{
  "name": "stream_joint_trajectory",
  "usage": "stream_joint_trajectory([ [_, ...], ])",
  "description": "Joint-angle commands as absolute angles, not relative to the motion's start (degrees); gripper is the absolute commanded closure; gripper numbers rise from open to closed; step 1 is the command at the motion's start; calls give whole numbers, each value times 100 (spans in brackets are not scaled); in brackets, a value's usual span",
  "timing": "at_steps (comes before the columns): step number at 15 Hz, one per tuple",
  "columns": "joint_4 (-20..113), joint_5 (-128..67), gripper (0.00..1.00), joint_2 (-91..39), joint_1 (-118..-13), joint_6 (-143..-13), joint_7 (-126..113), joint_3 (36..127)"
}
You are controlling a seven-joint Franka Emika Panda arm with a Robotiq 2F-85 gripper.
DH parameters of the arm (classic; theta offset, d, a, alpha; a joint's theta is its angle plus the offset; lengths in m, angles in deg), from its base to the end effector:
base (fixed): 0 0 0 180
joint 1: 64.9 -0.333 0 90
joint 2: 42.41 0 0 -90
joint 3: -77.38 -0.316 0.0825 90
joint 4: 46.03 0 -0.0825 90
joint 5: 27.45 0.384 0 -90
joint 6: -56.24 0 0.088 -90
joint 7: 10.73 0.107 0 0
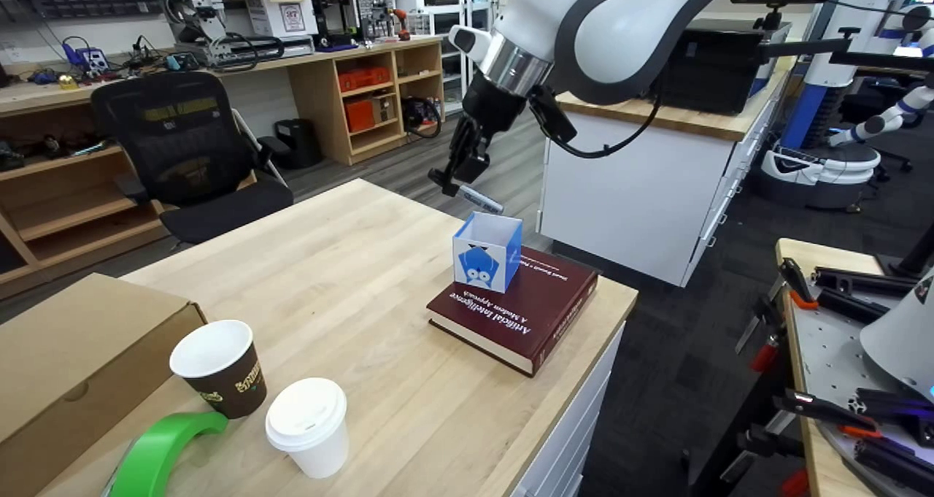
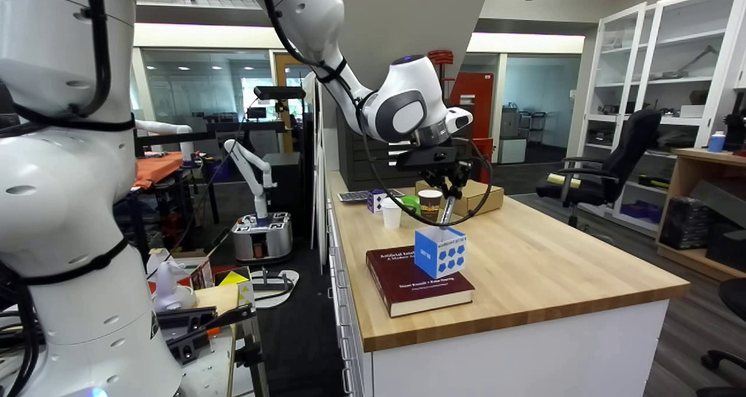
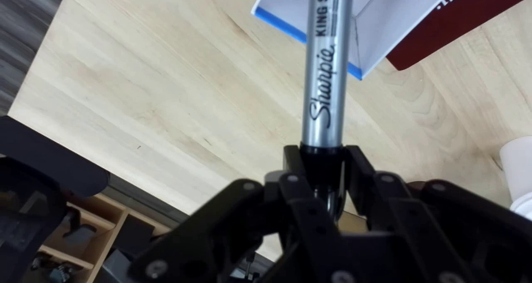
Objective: Pick up the marker from the book and put it in the box
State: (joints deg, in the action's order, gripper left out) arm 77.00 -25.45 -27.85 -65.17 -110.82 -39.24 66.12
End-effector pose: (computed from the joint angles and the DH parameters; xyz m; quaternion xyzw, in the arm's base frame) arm 0.5973 0.1153 0.3431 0.9159 0.3074 0.2580 0.0071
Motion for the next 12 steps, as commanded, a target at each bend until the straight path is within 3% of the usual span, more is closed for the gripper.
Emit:
stream_joint_trajectory([
  [1,8258,-1887,93,-3105,-6119,-11679,-4417,6222],
  [12,8703,-24,93,-2903,-4609,-12838,-5634,4318],
])
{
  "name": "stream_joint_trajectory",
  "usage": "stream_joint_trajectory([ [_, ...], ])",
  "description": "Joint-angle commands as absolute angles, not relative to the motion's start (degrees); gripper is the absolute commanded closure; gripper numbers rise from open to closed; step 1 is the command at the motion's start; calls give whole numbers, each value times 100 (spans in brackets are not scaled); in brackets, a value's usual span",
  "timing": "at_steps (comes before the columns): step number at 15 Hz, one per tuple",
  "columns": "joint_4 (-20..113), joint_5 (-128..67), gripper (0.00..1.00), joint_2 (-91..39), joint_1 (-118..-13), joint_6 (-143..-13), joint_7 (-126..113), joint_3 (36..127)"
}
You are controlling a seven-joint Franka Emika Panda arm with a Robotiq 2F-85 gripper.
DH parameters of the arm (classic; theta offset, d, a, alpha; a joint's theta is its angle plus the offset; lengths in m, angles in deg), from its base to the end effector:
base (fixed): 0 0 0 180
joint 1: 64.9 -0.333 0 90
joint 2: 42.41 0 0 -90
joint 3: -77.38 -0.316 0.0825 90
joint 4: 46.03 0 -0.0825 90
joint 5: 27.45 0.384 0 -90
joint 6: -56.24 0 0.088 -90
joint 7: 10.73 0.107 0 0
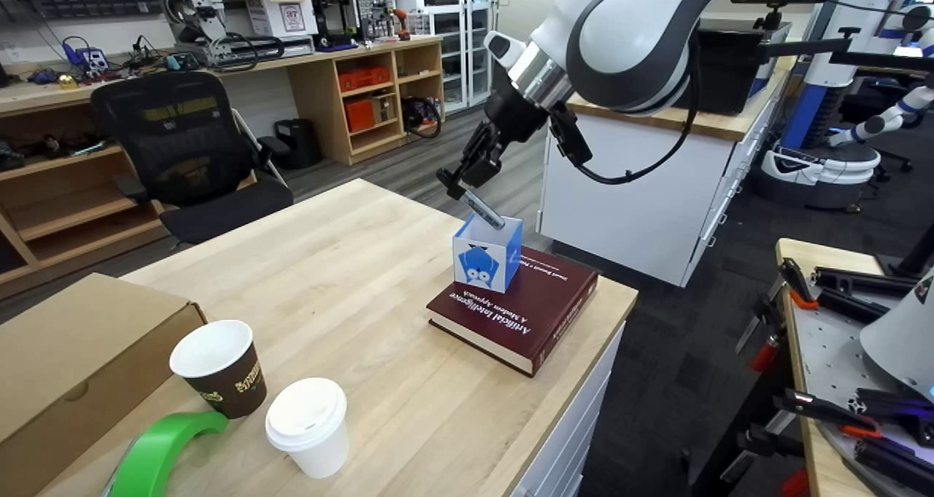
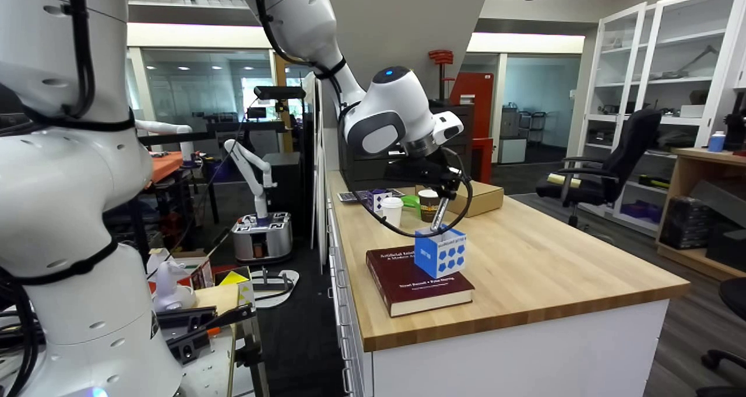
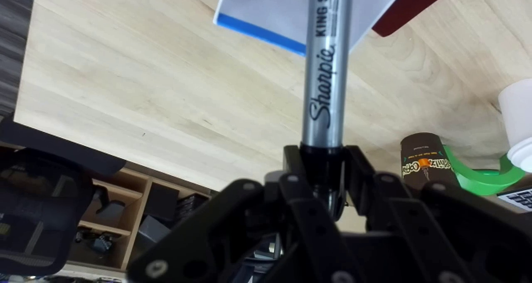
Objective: Pick up the marker from the book and put it in the box
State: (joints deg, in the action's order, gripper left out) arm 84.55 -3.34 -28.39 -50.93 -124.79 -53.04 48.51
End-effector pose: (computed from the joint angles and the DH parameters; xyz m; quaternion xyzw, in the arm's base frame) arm 0.5659 0.1053 0.3286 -0.9122 -0.2437 -0.3268 0.0405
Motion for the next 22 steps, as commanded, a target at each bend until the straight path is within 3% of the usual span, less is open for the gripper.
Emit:
stream_joint_trajectory([
  [1,8740,10,93,-2870,-4479,-12938,-5669,4162],
  [13,9187,-636,93,-2171,-3267,-14022,-5602,2989],
  [14,9204,-716,48,-2124,-3186,-14014,-5583,2931],
  [22,9473,-1016,2,-2322,-2859,-13930,-5507,2745],
])
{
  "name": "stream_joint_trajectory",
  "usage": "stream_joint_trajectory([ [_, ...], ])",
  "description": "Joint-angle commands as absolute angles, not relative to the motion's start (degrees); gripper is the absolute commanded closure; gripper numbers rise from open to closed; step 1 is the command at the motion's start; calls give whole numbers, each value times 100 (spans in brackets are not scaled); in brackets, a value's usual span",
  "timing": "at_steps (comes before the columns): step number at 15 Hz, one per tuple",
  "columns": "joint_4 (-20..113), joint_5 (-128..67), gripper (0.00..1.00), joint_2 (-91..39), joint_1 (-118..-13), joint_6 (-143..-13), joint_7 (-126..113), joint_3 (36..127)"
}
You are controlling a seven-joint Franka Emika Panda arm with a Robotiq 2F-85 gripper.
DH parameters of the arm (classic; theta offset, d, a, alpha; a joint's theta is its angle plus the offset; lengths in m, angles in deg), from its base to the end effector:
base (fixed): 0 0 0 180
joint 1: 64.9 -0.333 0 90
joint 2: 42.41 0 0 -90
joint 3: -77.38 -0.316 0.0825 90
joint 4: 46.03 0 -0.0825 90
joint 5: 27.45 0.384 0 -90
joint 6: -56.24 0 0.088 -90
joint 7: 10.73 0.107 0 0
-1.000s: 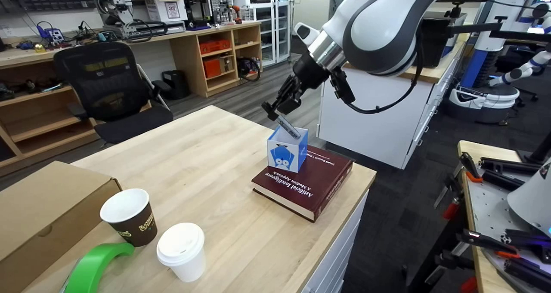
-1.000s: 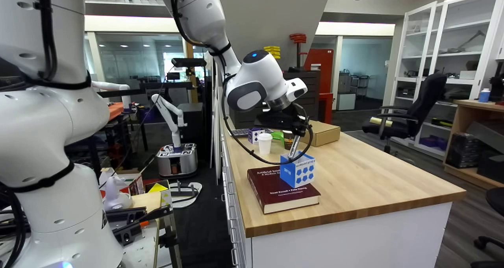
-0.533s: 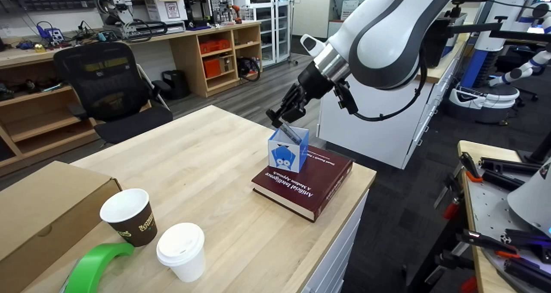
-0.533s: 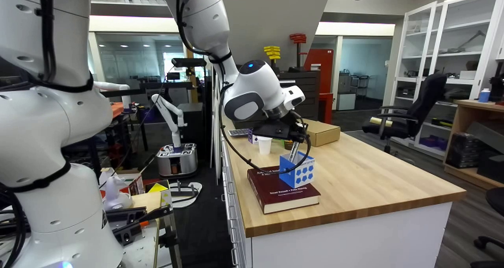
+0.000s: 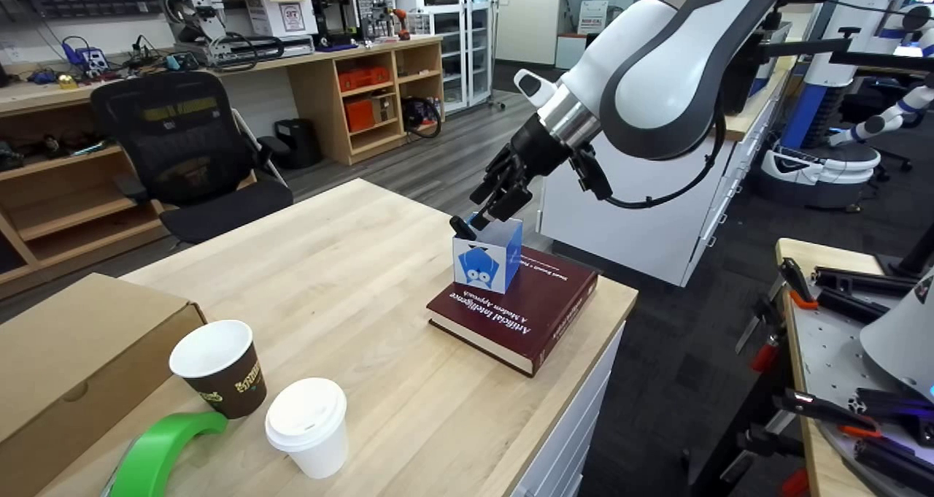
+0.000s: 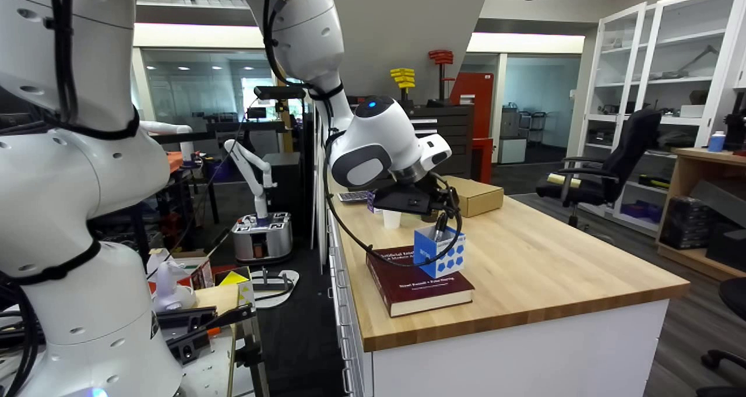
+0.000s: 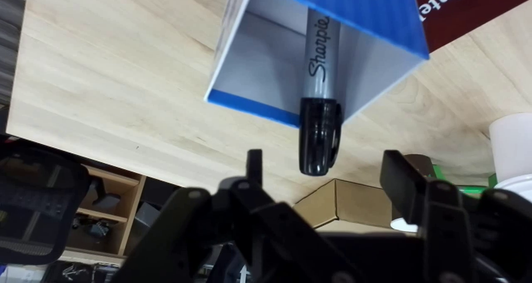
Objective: Pick up the marker from the book and put it in the box
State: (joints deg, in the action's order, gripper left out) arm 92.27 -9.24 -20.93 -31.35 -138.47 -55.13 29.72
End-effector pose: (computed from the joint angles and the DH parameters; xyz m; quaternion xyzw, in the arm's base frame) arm 0.5322 0.0916 0.2800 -0.9001 -0.2519 -0.3524 0.0464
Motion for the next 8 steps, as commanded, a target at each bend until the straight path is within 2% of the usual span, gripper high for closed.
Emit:
stream_joint_trajectory([
  [1,9502,-1015,0,-2386,-2832,-13891,-5495,2715],
  [5,9583,-846,0,-2785,-2845,-13488,-5390,2670],
  [6,9349,-932,0,-2295,-3024,-13783,-5509,2823],
  [8,9380,-916,0,-2428,-3024,-13688,-5496,2811],
])
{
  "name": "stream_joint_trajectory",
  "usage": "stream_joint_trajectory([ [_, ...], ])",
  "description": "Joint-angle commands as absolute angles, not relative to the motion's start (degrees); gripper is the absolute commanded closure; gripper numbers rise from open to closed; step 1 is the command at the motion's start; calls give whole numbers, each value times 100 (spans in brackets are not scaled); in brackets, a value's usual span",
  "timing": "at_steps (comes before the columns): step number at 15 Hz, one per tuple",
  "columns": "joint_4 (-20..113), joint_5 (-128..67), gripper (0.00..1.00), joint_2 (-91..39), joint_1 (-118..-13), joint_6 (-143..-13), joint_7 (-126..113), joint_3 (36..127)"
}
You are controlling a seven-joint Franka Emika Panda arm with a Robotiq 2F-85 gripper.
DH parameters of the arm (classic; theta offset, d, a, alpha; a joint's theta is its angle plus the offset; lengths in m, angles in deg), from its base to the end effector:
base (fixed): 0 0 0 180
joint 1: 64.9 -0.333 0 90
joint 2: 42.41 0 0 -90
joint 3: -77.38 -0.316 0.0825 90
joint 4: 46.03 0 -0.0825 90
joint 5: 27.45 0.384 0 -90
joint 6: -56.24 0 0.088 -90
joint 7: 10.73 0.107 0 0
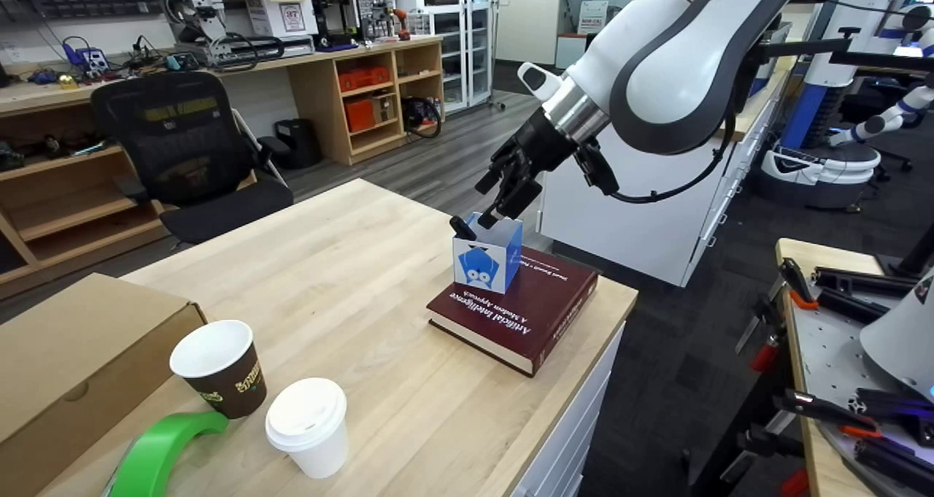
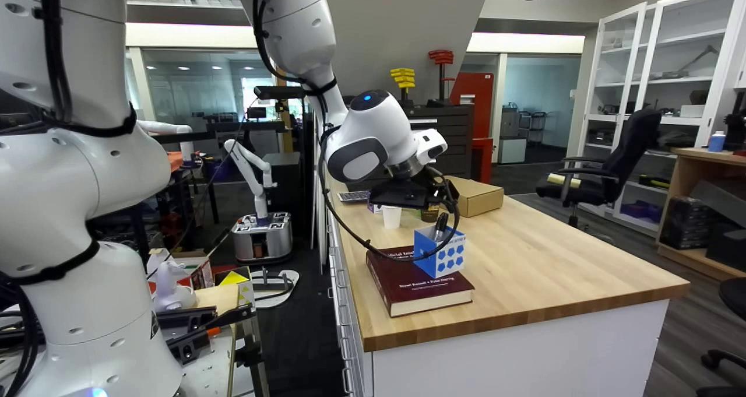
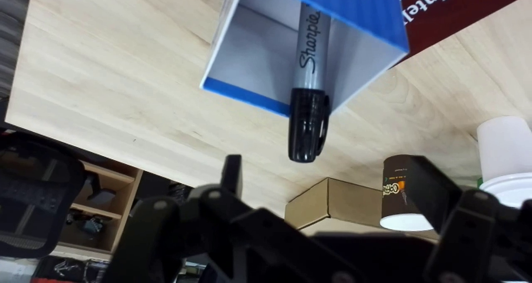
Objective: Pick up the marker from the book and put it in the box
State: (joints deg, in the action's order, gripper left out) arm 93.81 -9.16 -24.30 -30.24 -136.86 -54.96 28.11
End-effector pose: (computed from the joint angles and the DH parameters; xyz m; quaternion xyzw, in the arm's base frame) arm 0.5240 0.0961 0.2927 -0.8976 -0.2660 -0.3493 0.0381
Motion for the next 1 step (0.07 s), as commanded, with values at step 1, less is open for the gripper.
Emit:
stream_joint_trajectory([
  [1,9392,-912,0,-2467,-3024,-13665,-5492,2810],
])
